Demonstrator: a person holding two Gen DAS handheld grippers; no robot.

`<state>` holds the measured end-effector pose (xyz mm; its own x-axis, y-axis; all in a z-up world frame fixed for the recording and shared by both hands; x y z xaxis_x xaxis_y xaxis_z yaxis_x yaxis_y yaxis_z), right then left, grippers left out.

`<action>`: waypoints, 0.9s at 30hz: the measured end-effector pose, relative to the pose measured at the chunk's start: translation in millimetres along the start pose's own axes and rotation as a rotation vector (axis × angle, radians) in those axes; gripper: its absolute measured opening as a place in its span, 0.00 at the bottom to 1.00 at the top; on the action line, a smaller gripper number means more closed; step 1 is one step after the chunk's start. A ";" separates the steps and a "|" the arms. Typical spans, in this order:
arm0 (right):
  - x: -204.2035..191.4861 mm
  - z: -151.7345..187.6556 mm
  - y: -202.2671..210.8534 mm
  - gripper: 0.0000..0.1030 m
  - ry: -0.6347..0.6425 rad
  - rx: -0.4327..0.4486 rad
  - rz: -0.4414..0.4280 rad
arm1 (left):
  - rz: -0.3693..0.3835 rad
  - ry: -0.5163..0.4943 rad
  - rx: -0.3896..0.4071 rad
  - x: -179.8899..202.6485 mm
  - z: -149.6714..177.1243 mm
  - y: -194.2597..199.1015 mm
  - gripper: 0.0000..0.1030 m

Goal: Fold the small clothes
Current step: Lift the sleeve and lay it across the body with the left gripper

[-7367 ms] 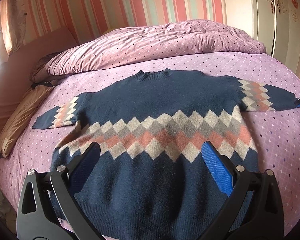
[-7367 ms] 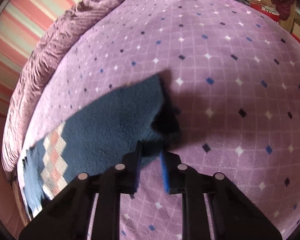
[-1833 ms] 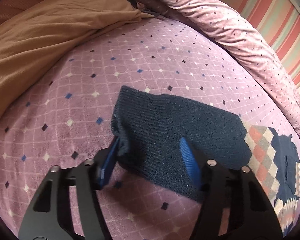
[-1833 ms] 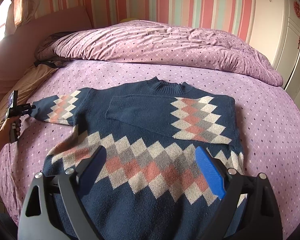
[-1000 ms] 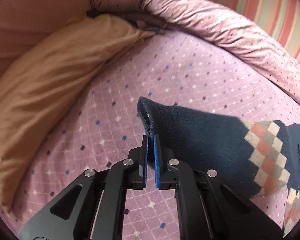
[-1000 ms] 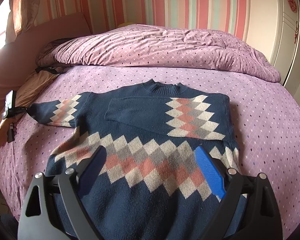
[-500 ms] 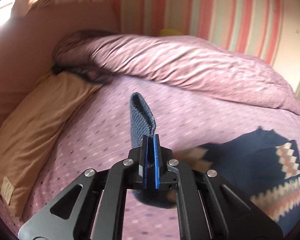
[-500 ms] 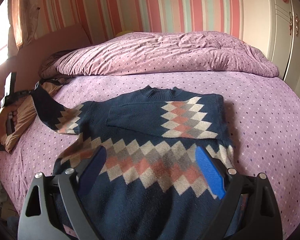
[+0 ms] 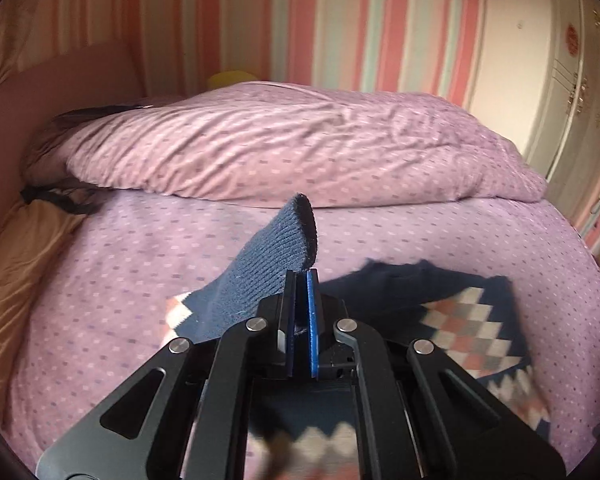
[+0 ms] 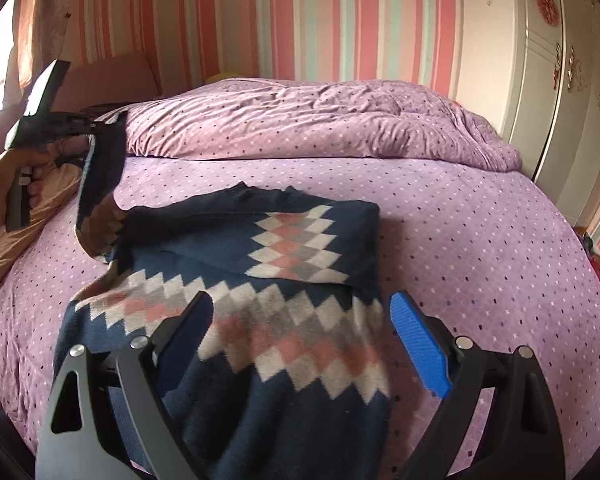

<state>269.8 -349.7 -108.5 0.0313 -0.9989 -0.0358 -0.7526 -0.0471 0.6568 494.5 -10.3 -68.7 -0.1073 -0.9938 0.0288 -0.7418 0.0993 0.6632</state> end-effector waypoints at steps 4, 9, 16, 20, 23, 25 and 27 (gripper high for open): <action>27.8 1.5 -1.1 0.88 -0.038 -0.002 0.010 | 0.051 -0.002 -0.038 73.4 19.7 -18.8 0.03; 58.0 5.8 -5.6 0.88 -0.076 -0.017 0.040 | 0.073 -0.065 -0.125 158.9 71.8 -67.2 0.03; 86.4 11.1 -18.6 0.88 -0.104 -0.045 0.079 | 0.063 -0.112 -0.249 214.1 146.8 -139.2 0.03; 91.2 11.6 -27.5 0.88 -0.110 -0.047 0.096 | 0.049 -0.104 -0.270 215.3 167.6 -160.1 0.08; 88.0 9.3 -40.3 0.88 -0.109 -0.058 0.097 | 0.028 -0.114 -0.230 214.5 160.7 -150.9 0.48; 82.3 3.9 -50.7 0.88 -0.116 -0.065 0.080 | -0.038 -0.127 -0.159 204.1 148.4 -132.6 0.93; 74.3 -1.7 -59.1 0.88 -0.132 -0.065 0.054 | -0.081 -0.131 -0.078 187.4 136.2 -108.8 0.97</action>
<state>317.8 -421.1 -148.7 -0.0979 -0.9906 -0.0953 -0.7069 0.0018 0.7073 464.8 -200.6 -237.3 -0.1390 -0.9828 -0.1214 -0.6981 0.0103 0.7159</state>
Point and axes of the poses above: each gripper's, at about its wrist camera, not at the fingertips, and y roughly against the way its jaws point, x to its right, z to its underside, the point moved 3 cm from there along -y, roughly the way its jaws point, and after that the axes turned 2 degrees about -y, right-handed, at the moved point
